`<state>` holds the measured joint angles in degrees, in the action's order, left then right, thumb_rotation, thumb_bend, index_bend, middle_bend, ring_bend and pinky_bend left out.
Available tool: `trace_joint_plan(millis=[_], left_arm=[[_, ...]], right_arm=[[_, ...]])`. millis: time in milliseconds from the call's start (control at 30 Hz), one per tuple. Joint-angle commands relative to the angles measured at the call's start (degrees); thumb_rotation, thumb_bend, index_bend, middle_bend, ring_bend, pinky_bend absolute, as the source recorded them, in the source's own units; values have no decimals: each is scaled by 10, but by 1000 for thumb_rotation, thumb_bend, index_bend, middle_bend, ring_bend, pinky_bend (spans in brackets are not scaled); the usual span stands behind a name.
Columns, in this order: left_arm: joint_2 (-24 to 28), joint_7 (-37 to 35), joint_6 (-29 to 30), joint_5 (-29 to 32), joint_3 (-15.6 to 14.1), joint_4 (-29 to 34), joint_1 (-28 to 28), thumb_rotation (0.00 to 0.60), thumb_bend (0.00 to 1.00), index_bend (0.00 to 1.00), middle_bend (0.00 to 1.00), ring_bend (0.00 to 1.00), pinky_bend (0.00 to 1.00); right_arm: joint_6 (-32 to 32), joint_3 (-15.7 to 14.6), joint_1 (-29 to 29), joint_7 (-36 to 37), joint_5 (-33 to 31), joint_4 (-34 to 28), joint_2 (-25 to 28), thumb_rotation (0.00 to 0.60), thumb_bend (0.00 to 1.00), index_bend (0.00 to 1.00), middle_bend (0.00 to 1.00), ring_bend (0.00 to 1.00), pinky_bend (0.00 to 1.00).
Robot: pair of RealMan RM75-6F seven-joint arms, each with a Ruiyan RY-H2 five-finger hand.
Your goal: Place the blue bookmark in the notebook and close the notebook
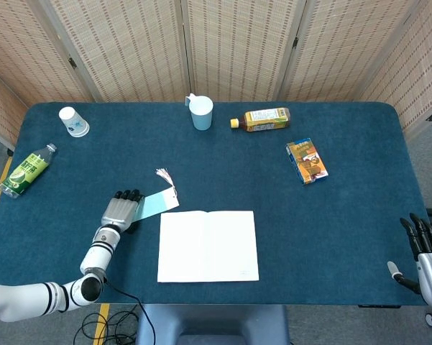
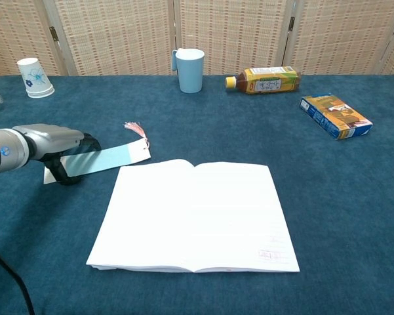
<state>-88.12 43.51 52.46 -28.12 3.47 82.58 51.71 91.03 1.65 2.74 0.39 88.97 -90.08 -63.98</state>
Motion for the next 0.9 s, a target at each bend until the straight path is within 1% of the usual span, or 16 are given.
trace_joint_plan(millis=[33,333,600,900], left_arm=[[-3,-2,0,0,-1,-2,0,600,400,152,52,0,111],[-17,-10,15,-16,-1,-18,-3,600,400,172,52,0,111],[-23,-11,19,-19,4,-28,-5,600,400,156,52,0,111],[-21,-1,26,-17,4,-26,-6,600,400,142,52,0,111]], right_arm=[[0,0,0,0,0,0,0,600,211,0,26,0,0],[0,0,1,-1,-1,-1,1,600,211,0,26,0,0],[0,0,1,0,-2,-1,1,600,211,0,26,0,0],[-2,0,0,1,-1,0,0,600,211,0,25,0,0]])
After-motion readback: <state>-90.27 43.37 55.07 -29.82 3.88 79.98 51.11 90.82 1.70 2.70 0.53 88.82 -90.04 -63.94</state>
